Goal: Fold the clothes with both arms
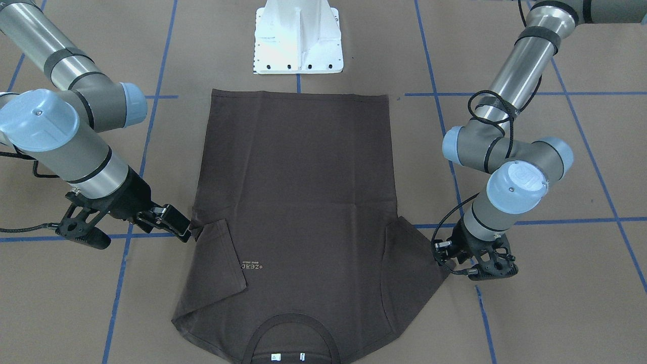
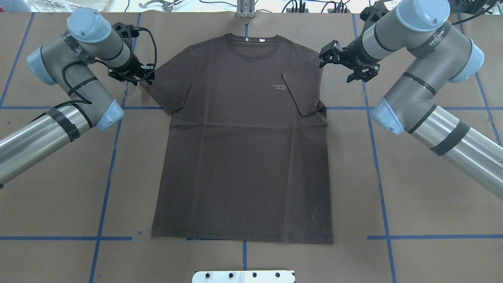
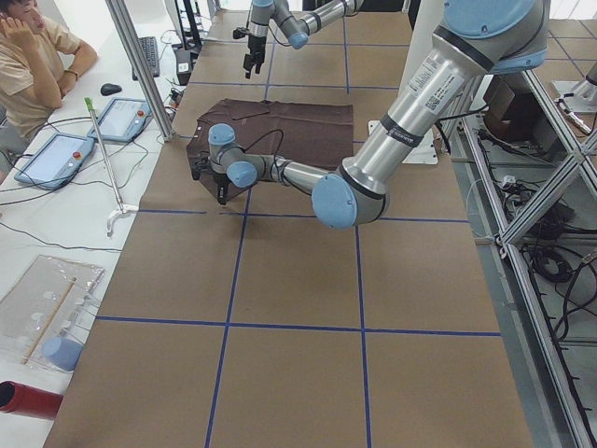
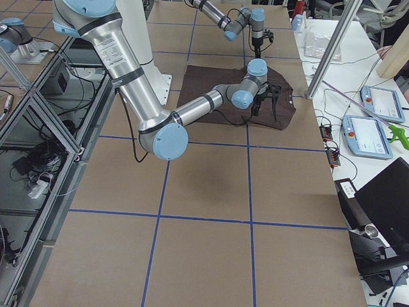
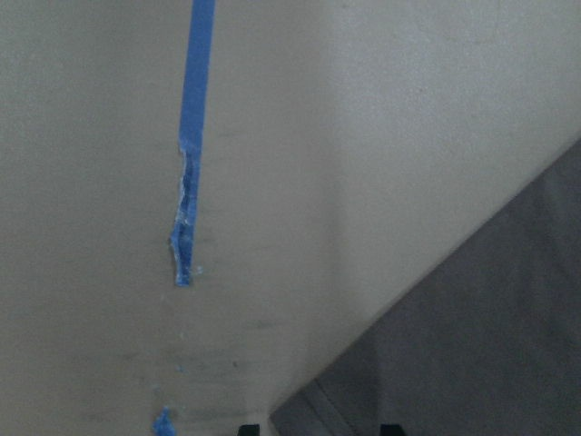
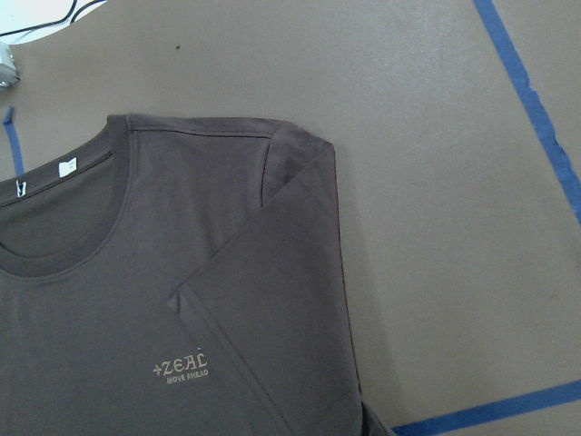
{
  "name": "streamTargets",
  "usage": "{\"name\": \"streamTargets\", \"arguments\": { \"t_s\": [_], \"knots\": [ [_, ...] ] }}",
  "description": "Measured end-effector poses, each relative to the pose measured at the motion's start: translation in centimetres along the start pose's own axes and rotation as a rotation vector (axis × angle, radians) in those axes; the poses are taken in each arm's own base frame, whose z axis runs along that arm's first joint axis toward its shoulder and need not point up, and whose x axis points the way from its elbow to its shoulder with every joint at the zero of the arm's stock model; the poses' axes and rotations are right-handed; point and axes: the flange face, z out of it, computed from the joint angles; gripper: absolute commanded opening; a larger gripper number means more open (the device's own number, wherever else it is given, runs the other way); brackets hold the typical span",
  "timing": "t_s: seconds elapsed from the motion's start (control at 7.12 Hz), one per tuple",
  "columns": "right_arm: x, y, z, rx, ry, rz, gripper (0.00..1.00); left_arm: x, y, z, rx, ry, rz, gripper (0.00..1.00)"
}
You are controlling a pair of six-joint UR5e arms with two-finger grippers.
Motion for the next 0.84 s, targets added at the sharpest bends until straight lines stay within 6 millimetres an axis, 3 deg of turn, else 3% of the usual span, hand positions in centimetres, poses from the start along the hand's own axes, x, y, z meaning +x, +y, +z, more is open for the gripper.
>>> {"name": "streamTargets", "arguments": {
  "t_s": [0.84],
  "knots": [
    [0.27, -0.03, 0.36, 0.009, 0.008, 0.004, 1.0, 0.27, -0.31, 0.19, 0.014, -0.004, 0.006, 0.54]
  ]
}}
